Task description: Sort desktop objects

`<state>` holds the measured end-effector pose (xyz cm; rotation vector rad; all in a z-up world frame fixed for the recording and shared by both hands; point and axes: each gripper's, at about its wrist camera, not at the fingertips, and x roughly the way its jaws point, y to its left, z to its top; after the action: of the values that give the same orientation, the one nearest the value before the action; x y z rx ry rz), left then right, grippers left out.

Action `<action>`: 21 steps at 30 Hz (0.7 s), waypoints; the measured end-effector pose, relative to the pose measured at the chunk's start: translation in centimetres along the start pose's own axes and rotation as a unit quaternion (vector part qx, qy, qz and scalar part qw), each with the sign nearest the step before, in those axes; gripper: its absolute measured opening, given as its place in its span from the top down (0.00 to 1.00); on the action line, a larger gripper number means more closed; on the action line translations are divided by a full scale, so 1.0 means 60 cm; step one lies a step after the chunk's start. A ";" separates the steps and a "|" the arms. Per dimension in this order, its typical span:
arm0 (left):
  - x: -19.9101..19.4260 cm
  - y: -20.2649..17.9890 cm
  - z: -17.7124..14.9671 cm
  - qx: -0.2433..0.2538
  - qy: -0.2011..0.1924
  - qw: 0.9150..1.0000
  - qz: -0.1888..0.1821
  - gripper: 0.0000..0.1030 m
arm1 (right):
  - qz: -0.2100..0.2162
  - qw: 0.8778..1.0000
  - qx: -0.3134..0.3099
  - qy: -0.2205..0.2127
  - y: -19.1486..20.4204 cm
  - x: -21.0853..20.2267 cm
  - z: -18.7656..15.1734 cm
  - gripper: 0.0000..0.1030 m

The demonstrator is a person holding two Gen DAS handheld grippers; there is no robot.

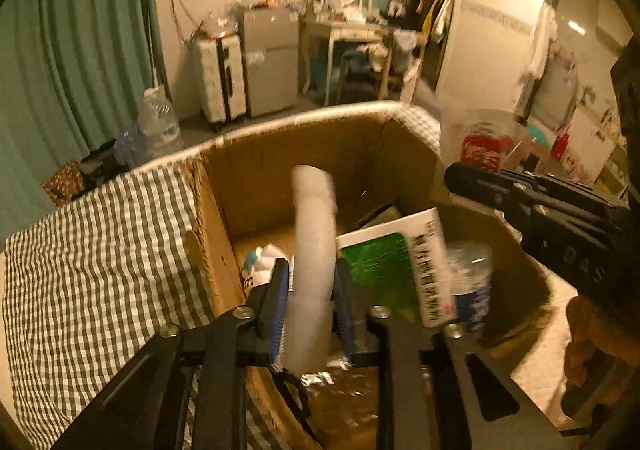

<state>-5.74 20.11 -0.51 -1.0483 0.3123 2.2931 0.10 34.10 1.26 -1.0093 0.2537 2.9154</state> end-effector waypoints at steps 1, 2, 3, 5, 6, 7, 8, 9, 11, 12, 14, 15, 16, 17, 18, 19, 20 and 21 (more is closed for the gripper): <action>0.014 0.003 -0.002 -0.006 0.010 1.000 0.001 0.57 | 0.001 1.000 0.003 0.020 -0.005 0.019 -0.004 0.72; 0.026 0.006 -0.003 -0.013 0.015 1.000 0.003 0.46 | 0.002 0.999 0.005 0.039 -0.015 0.034 -0.007 0.55; 0.030 0.015 -0.009 -0.021 0.014 1.000 -0.001 0.46 | 0.004 0.998 0.006 0.054 -0.018 0.046 -0.012 0.49; 0.026 0.017 -0.011 -0.024 0.010 1.000 -0.007 0.46 | 0.007 0.998 0.011 0.060 -0.029 0.052 -0.018 0.47; 0.020 0.014 -0.011 -0.020 0.008 1.000 -0.001 0.45 | 0.007 0.999 0.010 0.048 -0.029 0.042 -0.018 0.47; 0.007 0.012 -0.011 -0.012 0.001 1.000 0.008 0.41 | 0.007 0.999 0.009 0.033 -0.027 0.028 -0.016 0.47; -0.002 0.009 -0.008 -0.009 -0.007 1.000 0.013 0.36 | 0.004 1.000 0.007 0.021 -0.025 0.013 -0.013 0.47; -0.023 0.008 -0.007 -0.007 -0.018 1.000 0.016 0.34 | -0.002 1.000 0.006 0.007 -0.023 -0.001 -0.009 0.47; -0.073 0.018 -0.004 -0.011 -0.044 0.999 0.021 0.20 | -0.011 1.000 0.005 -0.025 -0.013 -0.034 -0.002 0.42; -0.100 0.024 -0.004 -0.013 -0.061 0.998 0.028 0.16 | -0.014 0.999 0.005 -0.041 -0.008 -0.054 0.001 0.38; -0.168 0.041 -0.007 -0.022 -0.104 0.993 0.050 0.01 | -0.011 0.997 0.009 -0.074 0.006 -0.092 0.013 0.19; -0.189 0.048 -0.009 -0.026 -0.117 0.991 0.056 0.00 | -0.010 0.996 0.011 -0.088 0.013 -0.111 0.015 0.15; -0.225 0.059 -0.014 -0.033 -0.138 0.988 0.061 0.00 | -0.010 0.994 0.009 -0.106 0.025 -0.136 0.018 0.09; -0.253 0.068 -0.017 -0.038 -0.150 0.986 0.065 0.00 | -0.012 0.993 0.006 -0.114 0.034 -0.150 0.022 0.03; -0.281 0.080 -0.023 -0.043 -0.161 0.983 0.071 0.00 | -0.019 0.991 -0.002 -0.129 0.052 -0.175 0.023 0.00; -0.311 0.091 -0.029 -0.048 -0.173 0.980 0.083 0.00 | -0.022 0.990 -0.007 -0.136 0.062 -0.185 0.031 0.00; -0.336 0.100 -0.036 -0.051 -0.183 0.977 0.096 0.00 | -0.027 0.989 -0.015 -0.146 0.082 -0.205 0.034 0.00; -0.361 0.109 -0.044 -0.054 -0.191 0.974 0.111 0.00 | -0.026 0.988 -0.027 -0.152 0.105 -0.223 0.035 0.00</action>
<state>3.08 4.67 13.78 -0.6225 0.1544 2.6768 8.72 28.42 12.03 -0.5532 0.1330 2.9856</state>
